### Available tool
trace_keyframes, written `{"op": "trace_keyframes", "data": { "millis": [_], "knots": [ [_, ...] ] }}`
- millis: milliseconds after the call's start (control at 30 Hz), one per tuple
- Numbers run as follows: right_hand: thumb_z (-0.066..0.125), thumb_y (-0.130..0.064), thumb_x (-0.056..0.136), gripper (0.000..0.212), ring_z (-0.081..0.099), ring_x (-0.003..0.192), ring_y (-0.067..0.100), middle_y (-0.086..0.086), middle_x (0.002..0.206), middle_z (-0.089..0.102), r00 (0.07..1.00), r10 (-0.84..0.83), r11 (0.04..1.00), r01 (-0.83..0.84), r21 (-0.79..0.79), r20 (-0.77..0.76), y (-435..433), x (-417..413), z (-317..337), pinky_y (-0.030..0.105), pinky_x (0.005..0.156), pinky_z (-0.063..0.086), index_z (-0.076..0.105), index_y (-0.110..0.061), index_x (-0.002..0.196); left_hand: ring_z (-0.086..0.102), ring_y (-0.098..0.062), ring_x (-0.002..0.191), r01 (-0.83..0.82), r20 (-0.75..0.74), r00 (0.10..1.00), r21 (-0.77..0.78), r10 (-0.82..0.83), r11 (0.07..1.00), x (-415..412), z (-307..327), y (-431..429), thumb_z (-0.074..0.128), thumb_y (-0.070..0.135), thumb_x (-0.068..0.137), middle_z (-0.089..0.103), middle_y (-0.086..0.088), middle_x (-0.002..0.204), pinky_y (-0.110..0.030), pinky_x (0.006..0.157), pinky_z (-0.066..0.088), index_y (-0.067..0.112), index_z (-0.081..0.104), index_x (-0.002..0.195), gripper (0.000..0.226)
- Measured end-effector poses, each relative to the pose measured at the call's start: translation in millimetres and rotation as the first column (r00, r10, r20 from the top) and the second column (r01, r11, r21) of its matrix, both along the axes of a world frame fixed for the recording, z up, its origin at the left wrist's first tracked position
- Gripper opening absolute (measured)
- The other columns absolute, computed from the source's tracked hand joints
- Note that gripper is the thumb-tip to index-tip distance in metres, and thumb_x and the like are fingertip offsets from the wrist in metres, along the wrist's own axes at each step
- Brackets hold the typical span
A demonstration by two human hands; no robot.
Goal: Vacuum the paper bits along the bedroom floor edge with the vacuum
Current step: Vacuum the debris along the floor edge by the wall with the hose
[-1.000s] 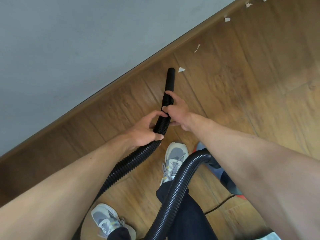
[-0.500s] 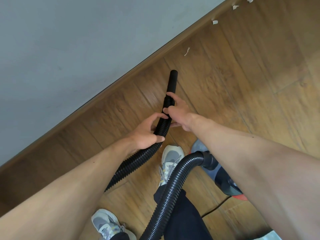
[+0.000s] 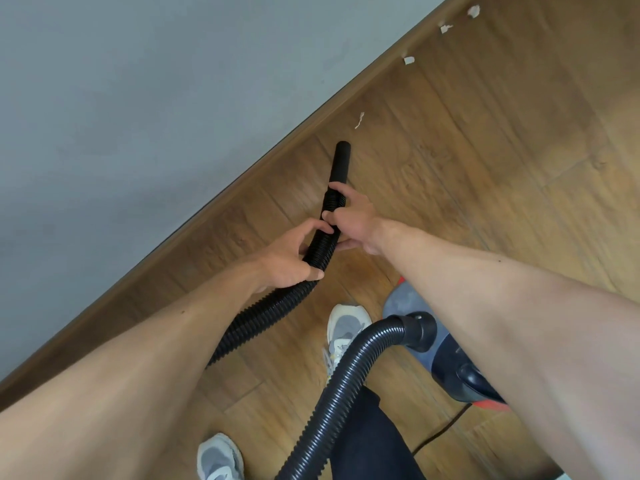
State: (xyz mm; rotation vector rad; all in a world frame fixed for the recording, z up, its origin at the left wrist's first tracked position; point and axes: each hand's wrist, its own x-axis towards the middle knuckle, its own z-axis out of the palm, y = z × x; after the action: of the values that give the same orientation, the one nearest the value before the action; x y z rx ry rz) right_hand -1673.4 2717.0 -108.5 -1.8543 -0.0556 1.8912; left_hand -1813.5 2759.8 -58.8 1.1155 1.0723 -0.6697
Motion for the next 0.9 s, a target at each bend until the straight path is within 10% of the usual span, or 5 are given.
{"op": "trace_keyframes", "data": {
  "millis": [600,900],
  "knots": [
    [0.056,-0.003,0.096,0.063,0.065,0.099,0.029,0.007,0.123,0.055,0.989,-0.15,0.989,0.149,0.016,0.009,24.0,4.6,13.9,0.029,0.05,0.054,0.038,-0.032,0.148,0.066,-0.02,0.091,0.142,-0.042,0.989,0.031,-0.141,0.989,19.6,22.5,40.1,0.064,0.003,0.093,0.06,-0.005,0.111,-0.027,0.051,0.058,0.036,0.04,0.137,0.059],
    [0.051,-0.001,0.096,0.066,0.06,0.078,0.016,0.005,0.122,0.055,0.982,-0.185,0.983,0.185,0.006,0.031,21.4,7.3,5.9,0.027,0.051,0.049,0.035,-0.034,0.151,0.067,-0.026,0.097,0.153,-0.022,0.988,0.031,-0.152,0.988,22.3,8.9,39.3,0.067,0.004,0.092,0.062,-0.01,0.114,-0.041,0.068,0.062,0.04,0.043,0.133,0.059]
  ]
}}
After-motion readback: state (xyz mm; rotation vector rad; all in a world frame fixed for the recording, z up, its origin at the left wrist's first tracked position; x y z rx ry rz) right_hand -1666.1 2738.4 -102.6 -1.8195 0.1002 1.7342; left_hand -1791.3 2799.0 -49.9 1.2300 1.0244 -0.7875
